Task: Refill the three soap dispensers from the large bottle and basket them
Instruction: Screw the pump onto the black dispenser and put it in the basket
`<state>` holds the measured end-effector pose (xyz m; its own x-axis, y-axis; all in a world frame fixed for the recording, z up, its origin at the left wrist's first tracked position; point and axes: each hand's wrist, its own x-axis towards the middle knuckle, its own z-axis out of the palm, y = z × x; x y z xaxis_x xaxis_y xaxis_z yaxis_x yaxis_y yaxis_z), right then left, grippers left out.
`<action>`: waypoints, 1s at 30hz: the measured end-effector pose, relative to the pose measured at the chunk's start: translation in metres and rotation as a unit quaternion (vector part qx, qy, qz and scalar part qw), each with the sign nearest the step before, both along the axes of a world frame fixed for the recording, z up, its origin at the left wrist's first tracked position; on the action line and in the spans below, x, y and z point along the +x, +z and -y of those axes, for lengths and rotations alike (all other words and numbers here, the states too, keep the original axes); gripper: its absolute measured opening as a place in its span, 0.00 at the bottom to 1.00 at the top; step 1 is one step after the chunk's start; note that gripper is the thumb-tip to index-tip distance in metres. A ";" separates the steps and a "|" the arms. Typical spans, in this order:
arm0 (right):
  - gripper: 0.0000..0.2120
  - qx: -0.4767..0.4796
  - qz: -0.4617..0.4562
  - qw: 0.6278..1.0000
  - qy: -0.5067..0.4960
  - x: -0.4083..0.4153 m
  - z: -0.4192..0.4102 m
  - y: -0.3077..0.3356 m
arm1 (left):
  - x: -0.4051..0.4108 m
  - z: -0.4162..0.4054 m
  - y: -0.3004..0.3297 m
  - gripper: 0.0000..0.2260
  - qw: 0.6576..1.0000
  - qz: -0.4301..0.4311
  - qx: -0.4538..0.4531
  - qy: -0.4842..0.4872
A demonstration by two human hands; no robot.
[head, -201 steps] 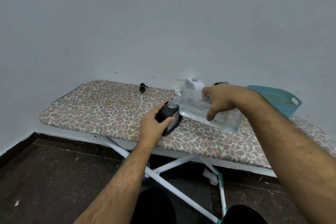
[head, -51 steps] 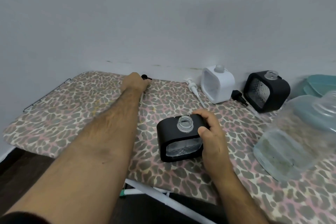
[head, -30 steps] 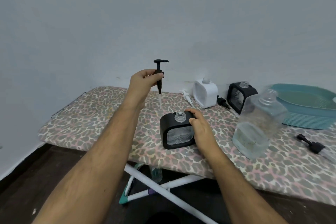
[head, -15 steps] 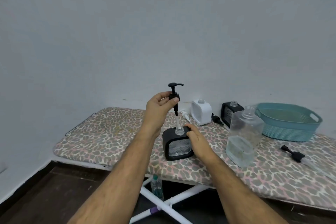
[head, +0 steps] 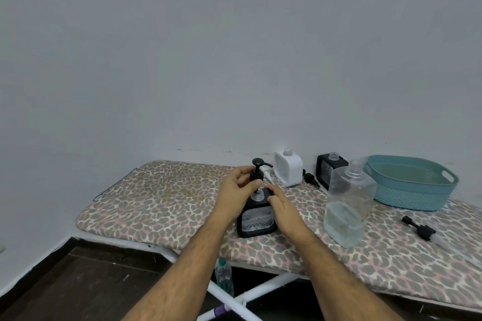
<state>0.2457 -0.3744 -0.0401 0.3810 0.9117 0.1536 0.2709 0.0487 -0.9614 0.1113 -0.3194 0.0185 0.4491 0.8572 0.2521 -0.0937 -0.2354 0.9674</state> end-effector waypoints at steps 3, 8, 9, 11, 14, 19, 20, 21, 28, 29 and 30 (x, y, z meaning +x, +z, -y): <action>0.21 0.002 0.002 1.000 0.001 0.000 -0.001 -0.002 | 0.000 -0.001 -0.003 0.15 1.000 0.002 0.003 0.006; 0.20 0.005 0.013 1.000 0.001 0.001 0.000 -0.001 | 0.004 -0.002 -0.008 0.15 0.999 -0.029 0.018 0.025; 0.20 0.003 0.016 1.000 0.001 0.001 0.001 0.000 | 0.004 -0.002 -0.012 0.15 0.998 -0.046 0.022 0.027; 0.21 0.006 0.018 1.000 0.003 0.001 0.000 -0.001 | 0.003 -0.002 -0.021 0.16 0.995 -0.083 0.042 0.035; 0.22 0.008 0.018 1.000 0.008 0.001 0.000 -0.003 | 0.000 -0.002 -0.030 0.16 0.989 -0.108 0.072 0.068; 0.21 0.016 0.010 1.000 0.016 0.001 0.001 -0.002 | -0.003 -0.005 -0.031 0.17 0.987 -0.124 0.075 0.063; 0.21 0.014 0.009 1.000 0.019 0.001 0.002 -0.002 | -0.003 -0.005 -0.031 0.18 0.987 -0.128 0.078 0.053; 0.20 0.010 0.009 1.000 0.023 0.001 0.002 -0.001 | -0.004 -0.005 -0.032 0.18 0.987 -0.133 0.080 0.044; 0.20 -0.018 0.012 0.998 0.055 0.008 0.001 0.003 | -0.007 0.004 -0.030 0.22 0.982 -0.149 0.100 0.055; 0.19 -0.017 0.010 0.998 0.056 0.008 0.001 0.003 | -0.006 0.005 -0.029 0.22 0.982 -0.143 0.101 0.073; 0.18 -0.015 0.008 0.998 0.057 0.008 0.002 0.004 | -0.004 0.006 -0.029 0.22 0.980 -0.139 0.107 0.096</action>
<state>0.2539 -0.3761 -0.0358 0.2717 0.9536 0.1299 0.2807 0.0506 -0.9585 0.1068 -0.3253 -0.0103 0.3622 0.8733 0.3258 0.2317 -0.4229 0.8760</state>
